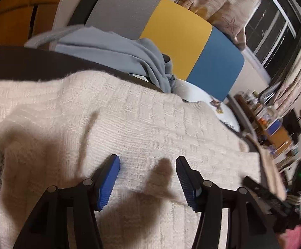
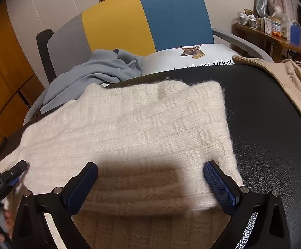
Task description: Fold clothes
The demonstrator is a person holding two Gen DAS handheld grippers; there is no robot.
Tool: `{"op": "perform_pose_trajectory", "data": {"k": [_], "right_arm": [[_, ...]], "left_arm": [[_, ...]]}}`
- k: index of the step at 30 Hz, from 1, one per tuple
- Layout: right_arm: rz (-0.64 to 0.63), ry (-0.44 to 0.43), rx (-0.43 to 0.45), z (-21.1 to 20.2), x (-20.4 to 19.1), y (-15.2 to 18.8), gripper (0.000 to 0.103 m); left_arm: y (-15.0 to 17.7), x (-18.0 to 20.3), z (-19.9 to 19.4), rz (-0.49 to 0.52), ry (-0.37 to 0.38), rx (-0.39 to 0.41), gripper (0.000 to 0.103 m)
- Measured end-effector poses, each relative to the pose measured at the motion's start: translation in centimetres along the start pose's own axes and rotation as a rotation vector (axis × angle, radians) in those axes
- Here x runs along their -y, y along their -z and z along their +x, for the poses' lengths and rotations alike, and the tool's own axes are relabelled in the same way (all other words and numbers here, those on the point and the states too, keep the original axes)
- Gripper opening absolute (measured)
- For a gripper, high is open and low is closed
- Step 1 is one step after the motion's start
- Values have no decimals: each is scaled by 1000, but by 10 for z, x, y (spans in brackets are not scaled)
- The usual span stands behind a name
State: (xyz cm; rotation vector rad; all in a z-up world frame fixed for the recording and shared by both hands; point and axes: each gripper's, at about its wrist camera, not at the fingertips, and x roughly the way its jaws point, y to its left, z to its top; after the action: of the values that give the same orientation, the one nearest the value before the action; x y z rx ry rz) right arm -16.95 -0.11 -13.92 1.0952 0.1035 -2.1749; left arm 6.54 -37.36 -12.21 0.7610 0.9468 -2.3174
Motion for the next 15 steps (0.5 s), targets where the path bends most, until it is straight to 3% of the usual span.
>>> {"op": "perform_pose_trajectory", "data": {"k": [3,5,8,12,15], "right_arm": [[-17,21,-1,-1,-3,1,103],[-15,19,1,-3,-3,2,103],[1,-5,15,-6,1,3,103],[15,-29,29,-7,3,2,103],[28,-47,37,-8,5,2,103]], "left_arm": [[-5,-14,-23,-9,4,-27,56],[-11,-30,-47,-15,-87,-2,57],[-27,-69,-88,-109,-152,56,57],[-57,-115,-130,-230,-349,138,58],[-75,-144,-137,-315,-526,129,58]]}}
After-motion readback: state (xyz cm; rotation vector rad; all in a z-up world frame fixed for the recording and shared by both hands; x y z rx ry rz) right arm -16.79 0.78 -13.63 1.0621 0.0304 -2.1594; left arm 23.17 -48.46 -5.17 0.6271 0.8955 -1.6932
